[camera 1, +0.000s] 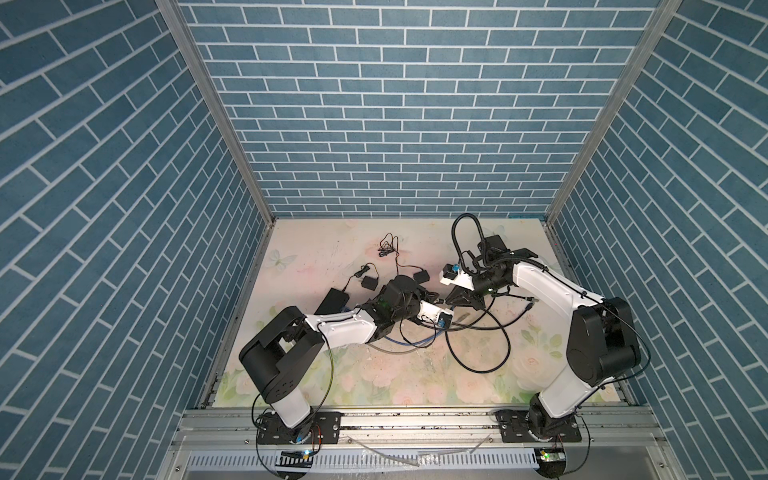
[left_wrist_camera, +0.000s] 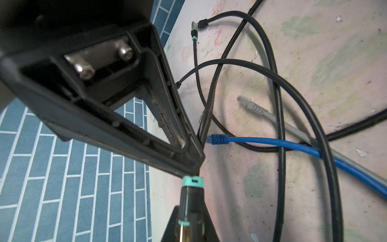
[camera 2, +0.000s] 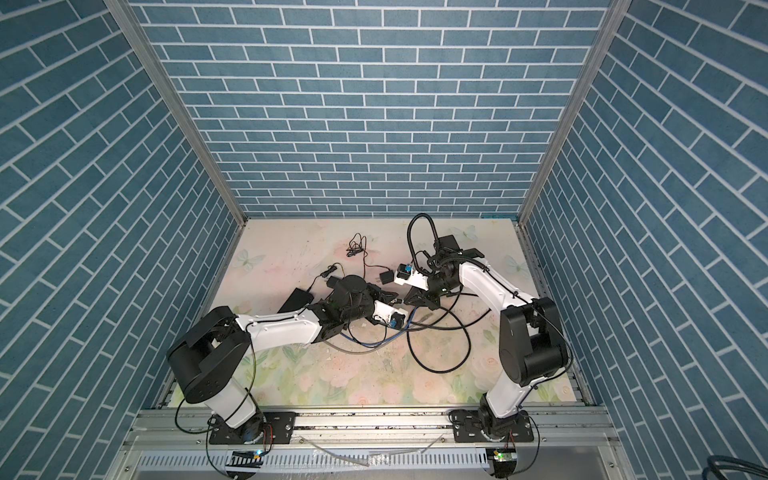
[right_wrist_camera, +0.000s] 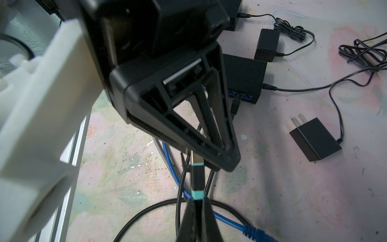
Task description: Insert the plug into the switch port
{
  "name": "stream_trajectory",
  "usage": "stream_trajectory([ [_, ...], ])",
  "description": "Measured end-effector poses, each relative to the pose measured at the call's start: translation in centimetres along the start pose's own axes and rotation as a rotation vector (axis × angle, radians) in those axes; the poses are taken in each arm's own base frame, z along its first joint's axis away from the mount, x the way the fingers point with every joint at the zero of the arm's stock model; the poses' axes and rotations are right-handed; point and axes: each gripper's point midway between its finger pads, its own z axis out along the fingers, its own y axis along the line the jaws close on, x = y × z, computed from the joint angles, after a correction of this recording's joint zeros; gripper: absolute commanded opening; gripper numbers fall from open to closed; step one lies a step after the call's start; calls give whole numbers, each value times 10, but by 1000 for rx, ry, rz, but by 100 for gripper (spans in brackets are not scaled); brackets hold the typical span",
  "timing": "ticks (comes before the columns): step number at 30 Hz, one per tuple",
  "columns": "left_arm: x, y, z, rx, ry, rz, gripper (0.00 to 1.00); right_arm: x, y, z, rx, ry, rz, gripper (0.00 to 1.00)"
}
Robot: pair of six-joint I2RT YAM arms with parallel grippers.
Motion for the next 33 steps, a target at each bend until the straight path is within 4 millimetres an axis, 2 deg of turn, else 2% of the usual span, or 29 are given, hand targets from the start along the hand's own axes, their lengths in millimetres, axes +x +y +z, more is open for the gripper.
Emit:
stream_trajectory([
  [10,3,-4,-1,15,17,-165,4,4,-13,4,94,-13,-59,23],
  [17,5,-10,-11,23,20,-318,4,5,-15,4,184,-34,-112,26],
  [26,6,-8,-22,38,-16,-527,5,13,-22,-1,353,-51,-186,27],
  [33,3,-13,-29,106,-61,-649,5,15,-20,-4,474,-106,-285,29],
])
